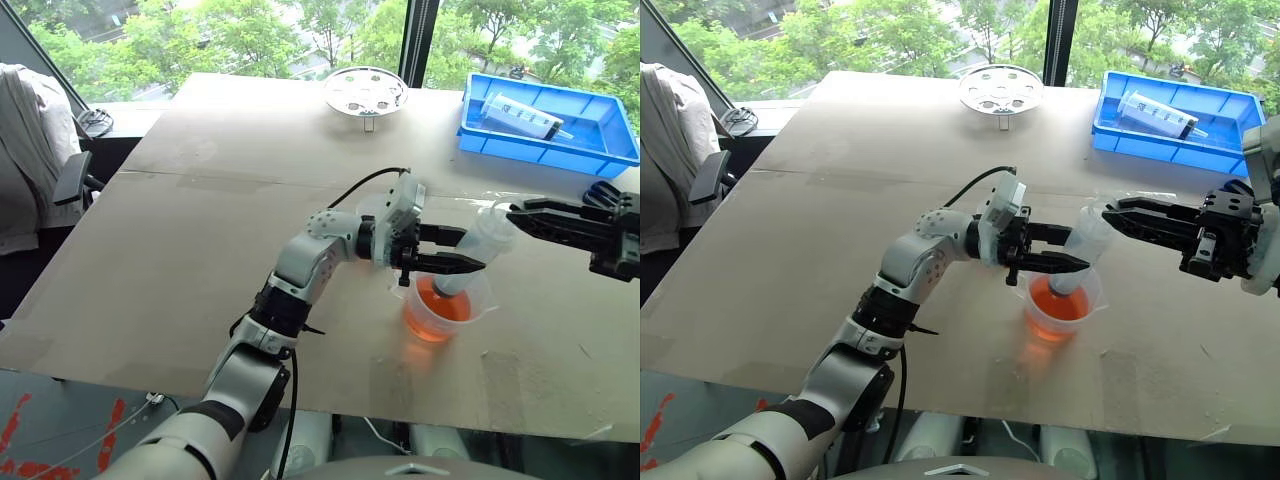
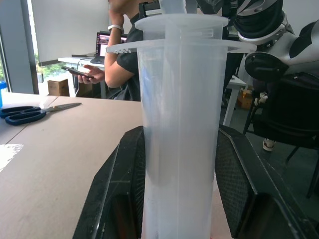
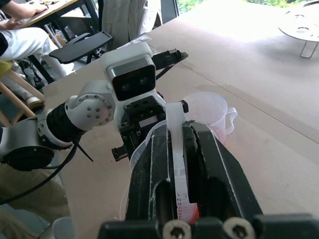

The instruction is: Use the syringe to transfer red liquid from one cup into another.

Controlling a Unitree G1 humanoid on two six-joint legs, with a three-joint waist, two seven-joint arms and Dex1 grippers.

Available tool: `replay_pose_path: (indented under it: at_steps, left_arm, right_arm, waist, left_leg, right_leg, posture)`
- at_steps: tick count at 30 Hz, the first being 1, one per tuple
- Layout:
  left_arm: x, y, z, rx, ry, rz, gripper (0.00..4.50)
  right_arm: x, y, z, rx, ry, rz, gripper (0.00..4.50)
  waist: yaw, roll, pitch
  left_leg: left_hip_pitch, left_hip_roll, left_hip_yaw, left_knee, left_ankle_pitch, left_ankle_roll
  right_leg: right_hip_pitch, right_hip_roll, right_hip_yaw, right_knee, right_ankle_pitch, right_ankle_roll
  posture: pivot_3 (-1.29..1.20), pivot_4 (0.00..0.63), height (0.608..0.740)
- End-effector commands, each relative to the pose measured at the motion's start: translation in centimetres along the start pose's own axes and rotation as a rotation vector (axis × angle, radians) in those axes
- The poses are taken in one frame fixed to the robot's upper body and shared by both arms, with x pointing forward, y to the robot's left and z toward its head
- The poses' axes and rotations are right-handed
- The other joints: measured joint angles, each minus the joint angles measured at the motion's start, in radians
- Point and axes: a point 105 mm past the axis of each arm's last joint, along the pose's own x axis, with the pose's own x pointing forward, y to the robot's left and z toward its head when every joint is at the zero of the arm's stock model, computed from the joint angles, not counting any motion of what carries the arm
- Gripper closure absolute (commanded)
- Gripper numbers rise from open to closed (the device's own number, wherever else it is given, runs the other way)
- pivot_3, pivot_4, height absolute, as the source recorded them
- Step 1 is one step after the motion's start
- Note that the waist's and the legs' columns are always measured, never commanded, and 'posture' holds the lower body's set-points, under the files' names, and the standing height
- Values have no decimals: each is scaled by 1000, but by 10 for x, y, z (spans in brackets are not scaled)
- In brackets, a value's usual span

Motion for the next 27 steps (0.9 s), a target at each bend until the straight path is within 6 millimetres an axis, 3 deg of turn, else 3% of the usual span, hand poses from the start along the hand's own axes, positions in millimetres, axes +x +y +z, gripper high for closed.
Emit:
replay_pose_path:
  at_steps: [1, 13, 27]
  left_arm:
    - [6, -12, -5, -5, 25, -67, 3121]
    - [7, -15, -7, -22, 26, -73, 3121]
    - [6, -17, -10, -36, 47, -81, 3121]
  right_arm:
    - [-11, -7, 29, -69, -113, -57, 4458]
    - [-17, -9, 45, -85, -153, -64, 4458]
    - [-21, -11, 49, -88, -157, -76, 4458]
  waist:
    - [0, 0, 0]
    - [0, 0, 0]
    - [0, 0, 0]
  left_leg:
    - [0, 0, 0, 0, 0, 0]
    - [0, 0, 0, 0, 0, 0]
    - [0, 0, 0, 0, 0, 0]
  right_leg:
    - [0, 0, 0, 0, 0, 0]
    - [0, 0, 0, 0, 0, 0]
    - [0, 0, 0, 0, 0, 0]
  posture:
    - [0, 150, 740]
    - [0, 150, 740]
    - [0, 150, 740]
